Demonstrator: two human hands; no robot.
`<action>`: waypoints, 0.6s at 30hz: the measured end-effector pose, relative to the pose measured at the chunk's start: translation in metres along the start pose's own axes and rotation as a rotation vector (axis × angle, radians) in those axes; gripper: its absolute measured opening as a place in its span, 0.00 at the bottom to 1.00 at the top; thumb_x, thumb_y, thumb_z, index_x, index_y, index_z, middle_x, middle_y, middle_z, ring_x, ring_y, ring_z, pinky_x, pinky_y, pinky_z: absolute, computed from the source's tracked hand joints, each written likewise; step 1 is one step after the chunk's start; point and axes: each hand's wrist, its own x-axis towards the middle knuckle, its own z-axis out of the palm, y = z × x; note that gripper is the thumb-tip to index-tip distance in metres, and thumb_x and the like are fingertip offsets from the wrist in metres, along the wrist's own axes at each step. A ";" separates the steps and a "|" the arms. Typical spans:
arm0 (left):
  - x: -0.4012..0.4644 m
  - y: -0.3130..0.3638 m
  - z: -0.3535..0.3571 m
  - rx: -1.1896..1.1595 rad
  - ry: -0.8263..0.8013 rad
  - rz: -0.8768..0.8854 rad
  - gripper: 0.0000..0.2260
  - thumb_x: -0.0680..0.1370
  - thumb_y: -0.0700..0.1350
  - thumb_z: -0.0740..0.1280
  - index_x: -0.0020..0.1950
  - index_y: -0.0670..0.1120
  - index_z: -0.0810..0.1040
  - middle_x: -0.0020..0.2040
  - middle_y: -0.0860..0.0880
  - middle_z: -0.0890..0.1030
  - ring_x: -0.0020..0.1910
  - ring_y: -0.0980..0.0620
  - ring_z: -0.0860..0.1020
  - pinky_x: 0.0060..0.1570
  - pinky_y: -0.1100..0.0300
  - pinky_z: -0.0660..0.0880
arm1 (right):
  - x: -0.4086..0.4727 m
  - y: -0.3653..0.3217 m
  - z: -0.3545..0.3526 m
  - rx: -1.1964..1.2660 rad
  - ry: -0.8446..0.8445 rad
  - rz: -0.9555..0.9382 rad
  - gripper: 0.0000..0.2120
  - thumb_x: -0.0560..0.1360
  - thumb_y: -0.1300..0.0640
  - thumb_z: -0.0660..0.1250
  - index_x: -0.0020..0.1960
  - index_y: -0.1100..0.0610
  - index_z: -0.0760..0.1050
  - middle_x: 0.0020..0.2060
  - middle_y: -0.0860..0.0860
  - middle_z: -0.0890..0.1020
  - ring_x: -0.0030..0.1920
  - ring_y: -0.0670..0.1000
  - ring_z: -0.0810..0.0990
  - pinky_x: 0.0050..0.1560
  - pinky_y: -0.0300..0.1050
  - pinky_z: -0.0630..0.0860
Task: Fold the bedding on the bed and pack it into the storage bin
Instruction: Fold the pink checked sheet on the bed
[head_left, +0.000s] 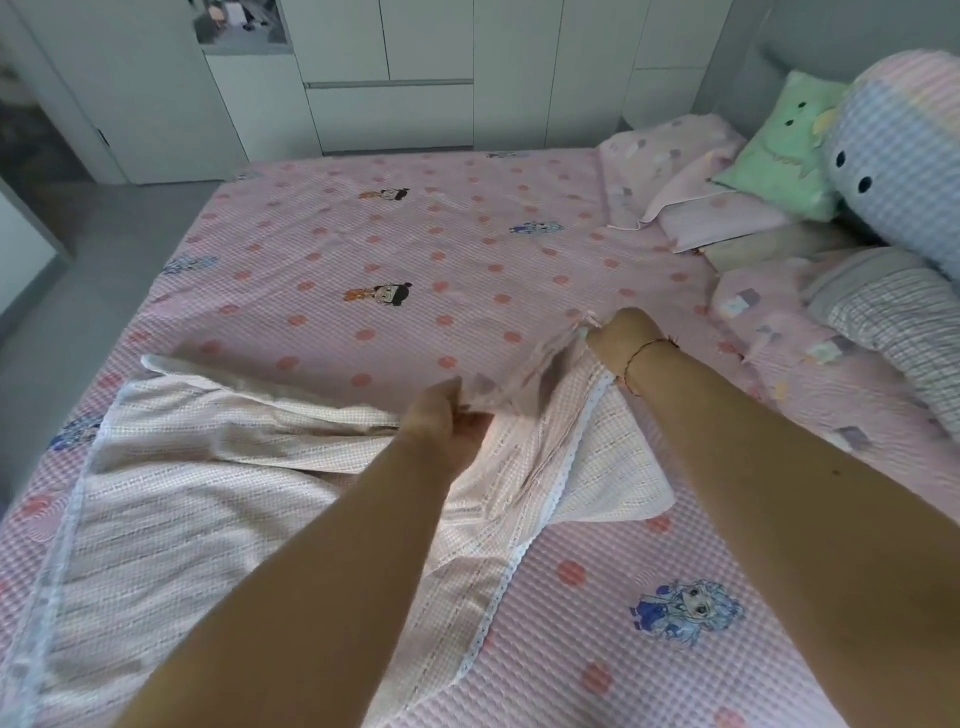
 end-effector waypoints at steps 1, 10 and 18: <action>0.004 0.010 0.005 -0.019 -0.024 0.039 0.11 0.82 0.42 0.59 0.57 0.36 0.75 0.52 0.40 0.80 0.48 0.47 0.81 0.50 0.55 0.80 | 0.000 0.002 -0.001 -0.007 0.021 0.006 0.24 0.79 0.51 0.62 0.66 0.68 0.68 0.63 0.63 0.75 0.62 0.61 0.74 0.57 0.47 0.72; 0.020 0.008 -0.017 0.189 0.017 0.019 0.30 0.81 0.56 0.58 0.77 0.39 0.57 0.74 0.40 0.65 0.72 0.42 0.67 0.70 0.48 0.66 | 0.007 0.013 0.003 -0.261 0.033 -0.091 0.22 0.79 0.53 0.62 0.67 0.67 0.67 0.65 0.62 0.73 0.65 0.59 0.72 0.62 0.47 0.69; 0.018 -0.031 -0.032 0.638 -0.021 0.095 0.07 0.78 0.45 0.69 0.54 0.44 0.77 0.55 0.45 0.79 0.56 0.48 0.78 0.56 0.53 0.76 | 0.007 0.002 0.002 -0.029 0.143 -0.314 0.17 0.79 0.61 0.61 0.68 0.59 0.72 0.61 0.58 0.78 0.57 0.57 0.78 0.56 0.43 0.73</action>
